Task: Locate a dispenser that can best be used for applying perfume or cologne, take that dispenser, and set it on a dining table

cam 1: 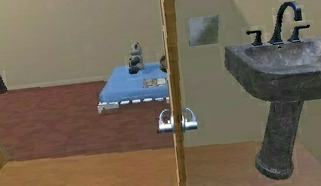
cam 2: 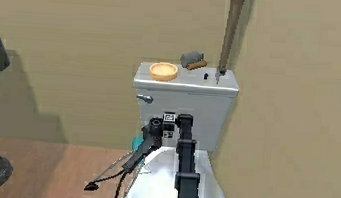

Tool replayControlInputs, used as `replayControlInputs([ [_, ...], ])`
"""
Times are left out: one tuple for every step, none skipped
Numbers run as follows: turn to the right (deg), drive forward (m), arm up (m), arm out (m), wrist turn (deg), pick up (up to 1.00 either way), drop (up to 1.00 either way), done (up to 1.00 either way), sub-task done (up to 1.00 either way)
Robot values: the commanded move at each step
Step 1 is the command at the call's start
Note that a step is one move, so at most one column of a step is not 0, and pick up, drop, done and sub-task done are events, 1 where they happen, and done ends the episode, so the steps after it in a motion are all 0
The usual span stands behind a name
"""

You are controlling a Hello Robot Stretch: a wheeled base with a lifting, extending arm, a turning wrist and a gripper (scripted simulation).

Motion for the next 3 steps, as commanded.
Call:
replayControlInputs([
  [0.0, 0.00, 0.00, 0.00, 45.0, 0.00, 0.00, 0.00, 0.00],
  [0.0, 0.00, 0.00, 0.00, 45.0, 0.00, 0.00, 0.00, 0.00],
  [0.0, 0.00, 0.00, 0.00, 15.0, 0.00, 0.00, 0.00, 0.00],
])
